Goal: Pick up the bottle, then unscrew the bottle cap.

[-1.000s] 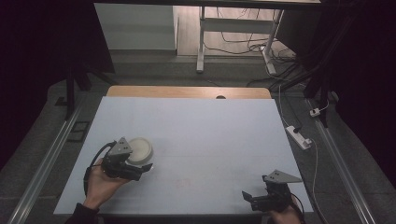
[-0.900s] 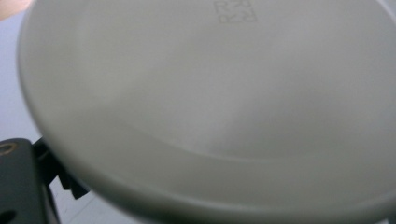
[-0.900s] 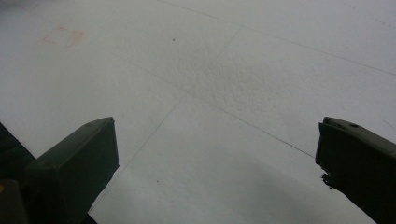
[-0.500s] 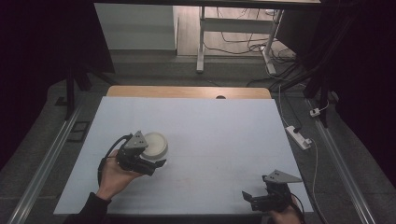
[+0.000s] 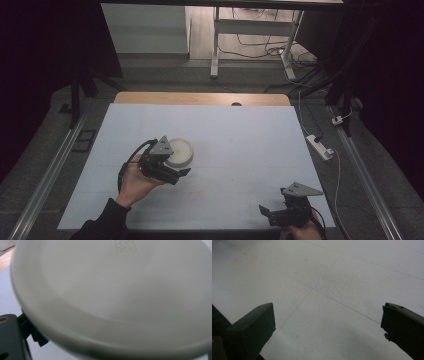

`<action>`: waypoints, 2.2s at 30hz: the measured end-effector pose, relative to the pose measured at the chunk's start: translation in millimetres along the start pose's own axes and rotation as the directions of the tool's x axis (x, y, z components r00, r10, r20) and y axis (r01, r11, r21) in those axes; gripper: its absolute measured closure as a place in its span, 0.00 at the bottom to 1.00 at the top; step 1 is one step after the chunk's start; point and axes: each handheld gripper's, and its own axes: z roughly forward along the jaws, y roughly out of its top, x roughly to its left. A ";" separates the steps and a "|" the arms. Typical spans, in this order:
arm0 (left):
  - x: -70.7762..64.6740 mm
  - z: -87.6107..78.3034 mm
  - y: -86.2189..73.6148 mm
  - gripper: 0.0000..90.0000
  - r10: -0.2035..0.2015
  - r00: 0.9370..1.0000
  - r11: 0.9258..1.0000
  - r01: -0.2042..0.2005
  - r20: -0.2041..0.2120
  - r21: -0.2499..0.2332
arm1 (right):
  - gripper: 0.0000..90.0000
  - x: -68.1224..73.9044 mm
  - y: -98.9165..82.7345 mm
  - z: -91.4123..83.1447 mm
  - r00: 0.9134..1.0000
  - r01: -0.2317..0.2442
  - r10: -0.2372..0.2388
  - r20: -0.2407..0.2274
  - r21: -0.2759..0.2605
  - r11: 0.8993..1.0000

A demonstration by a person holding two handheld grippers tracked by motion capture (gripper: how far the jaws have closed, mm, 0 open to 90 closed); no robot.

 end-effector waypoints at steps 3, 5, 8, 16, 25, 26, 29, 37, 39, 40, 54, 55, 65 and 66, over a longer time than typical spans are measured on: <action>-0.9 4.5 3.2 0.08 0.004 1.000 1.000 -0.004 0.011 -0.001 | 0.00 0.0 -0.1 -0.1 1.000 -0.001 0.001 -0.001 0.000 1.000; -1.5 7.9 5.0 0.08 0.005 1.000 1.000 -0.005 0.018 -0.002 | 0.00 -0.2 -0.1 -0.1 1.000 0.000 0.000 -0.002 0.000 1.000; -3.0 14.1 8.4 0.08 0.010 1.000 1.000 -0.010 0.027 -0.004 | 0.00 -0.3 -0.1 -0.1 1.000 -0.001 0.001 -0.002 0.000 1.000; -8.2 26.2 20.2 0.08 0.034 0.998 0.999 -0.033 0.053 -0.007 | 0.00 -0.6 -0.1 0.0 1.000 0.000 0.000 -0.003 -0.002 1.000; -15.4 37.5 28.4 0.08 0.068 0.995 0.998 -0.067 0.075 -0.003 | 0.00 -0.6 -0.4 -0.3 1.000 0.003 -0.003 -0.005 -0.002 1.000; -16.4 38.4 28.1 0.08 0.063 0.995 0.998 -0.063 0.074 -0.007 | 0.00 -0.7 -0.4 -0.5 1.000 0.002 -0.002 -0.004 -0.003 1.000; -17.5 39.1 27.4 0.08 0.072 0.995 0.997 -0.071 0.076 -0.006 | 0.00 -1.1 -0.5 -1.1 1.000 -0.002 0.002 -0.001 -0.010 1.000; -18.3 38.4 25.6 0.08 0.076 0.994 0.997 -0.075 0.081 -0.017 | 0.00 0.1 0.8 -3.3 1.000 -0.012 0.012 -0.006 -0.042 0.999; -18.6 38.8 24.8 0.08 0.074 0.994 0.997 -0.073 0.080 -0.021 | 0.00 1.8 2.8 -4.2 1.000 -0.005 0.005 -0.005 -0.052 0.999; -18.2 38.7 24.4 0.08 0.081 0.994 0.997 -0.079 0.080 -0.018 | 0.00 2.5 3.6 -4.5 1.000 -0.004 0.003 -0.006 -0.055 0.998; -19.7 40.2 21.0 0.08 0.072 0.993 0.997 -0.069 0.092 -0.037 | 0.00 21.5 21.5 -4.0 0.994 0.039 -0.049 -0.097 -0.104 0.994; -19.8 40.5 20.8 0.08 0.072 0.993 0.997 -0.068 0.094 -0.039 | 0.00 23.0 23.1 -3.7 0.993 0.043 -0.055 -0.103 -0.112 0.993; -20.3 40.7 19.4 0.08 0.074 0.992 0.996 -0.069 0.104 -0.050 | 0.00 37.2 42.1 -1.3 0.980 0.087 -0.116 -0.163 -0.175 0.981; -20.5 40.7 19.3 0.08 0.072 0.992 0.996 -0.067 0.106 -0.053 | 0.00 38.7 44.8 -1.3 0.978 0.091 -0.122 -0.168 -0.182 0.979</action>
